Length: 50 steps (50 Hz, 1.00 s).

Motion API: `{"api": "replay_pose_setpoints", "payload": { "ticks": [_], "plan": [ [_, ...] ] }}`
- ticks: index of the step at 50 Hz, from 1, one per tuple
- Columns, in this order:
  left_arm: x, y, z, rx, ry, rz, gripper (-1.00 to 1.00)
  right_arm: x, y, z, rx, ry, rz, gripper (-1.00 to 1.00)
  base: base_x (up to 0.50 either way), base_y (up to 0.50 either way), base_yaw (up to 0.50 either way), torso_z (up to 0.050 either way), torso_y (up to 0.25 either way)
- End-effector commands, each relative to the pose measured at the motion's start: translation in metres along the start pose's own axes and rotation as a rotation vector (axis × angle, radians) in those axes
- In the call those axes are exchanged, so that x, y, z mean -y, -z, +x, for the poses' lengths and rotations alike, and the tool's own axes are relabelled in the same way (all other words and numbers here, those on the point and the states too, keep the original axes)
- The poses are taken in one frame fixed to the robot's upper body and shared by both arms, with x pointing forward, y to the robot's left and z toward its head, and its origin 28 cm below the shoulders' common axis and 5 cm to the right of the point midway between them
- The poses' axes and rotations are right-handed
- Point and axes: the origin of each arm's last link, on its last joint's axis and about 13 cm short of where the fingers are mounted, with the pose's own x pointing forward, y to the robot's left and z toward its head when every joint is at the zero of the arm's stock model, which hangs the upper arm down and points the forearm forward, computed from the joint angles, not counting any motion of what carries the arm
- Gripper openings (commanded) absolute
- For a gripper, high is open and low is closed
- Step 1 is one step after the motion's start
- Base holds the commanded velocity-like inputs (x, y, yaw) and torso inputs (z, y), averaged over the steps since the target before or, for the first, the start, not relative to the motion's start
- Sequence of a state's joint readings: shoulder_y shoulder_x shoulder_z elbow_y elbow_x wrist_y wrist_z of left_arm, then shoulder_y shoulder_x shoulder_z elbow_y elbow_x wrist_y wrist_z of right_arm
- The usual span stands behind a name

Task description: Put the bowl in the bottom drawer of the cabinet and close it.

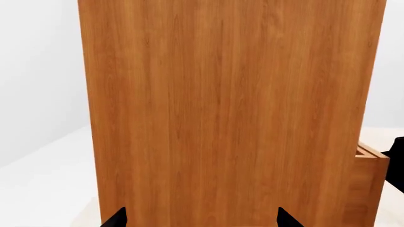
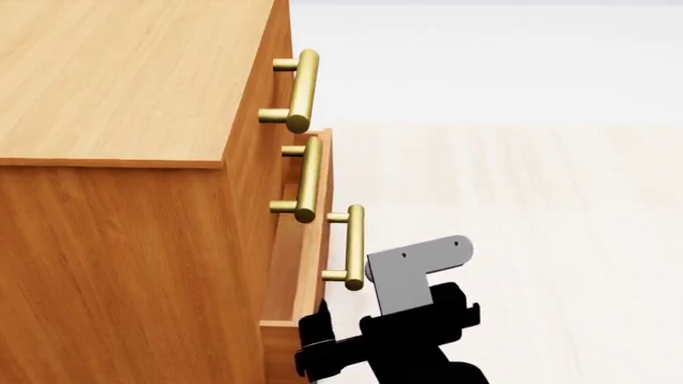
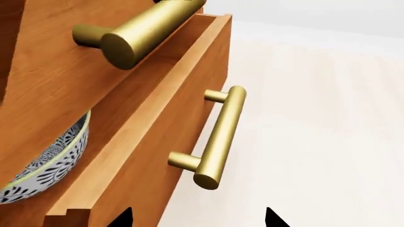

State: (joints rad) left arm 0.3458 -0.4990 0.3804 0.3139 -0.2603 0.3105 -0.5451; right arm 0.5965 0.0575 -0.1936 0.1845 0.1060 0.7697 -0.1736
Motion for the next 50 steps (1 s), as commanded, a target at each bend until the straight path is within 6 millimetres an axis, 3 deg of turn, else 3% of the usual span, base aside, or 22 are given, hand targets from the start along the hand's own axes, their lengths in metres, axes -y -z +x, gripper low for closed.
{"api": "replay_pose_setpoints", "payload": {
  "ticks": [1, 50],
  "plan": [
    [-0.001, -0.003, 0.002, -0.001, -0.012, -0.006, 1.00, -0.007, 0.015, 0.005, -0.057, -0.001, -0.027, 1.00, 0.00, 0.00, 0.00, 0.000, 0.000],
    [-0.004, -0.006, 0.005, 0.011, -0.088, -0.049, 1.00, -0.033, 0.016, 0.016, -0.067, -0.102, -0.073, 1.00, 0.00, 0.00, 0.00, -0.001, 0.000]
  ]
}}
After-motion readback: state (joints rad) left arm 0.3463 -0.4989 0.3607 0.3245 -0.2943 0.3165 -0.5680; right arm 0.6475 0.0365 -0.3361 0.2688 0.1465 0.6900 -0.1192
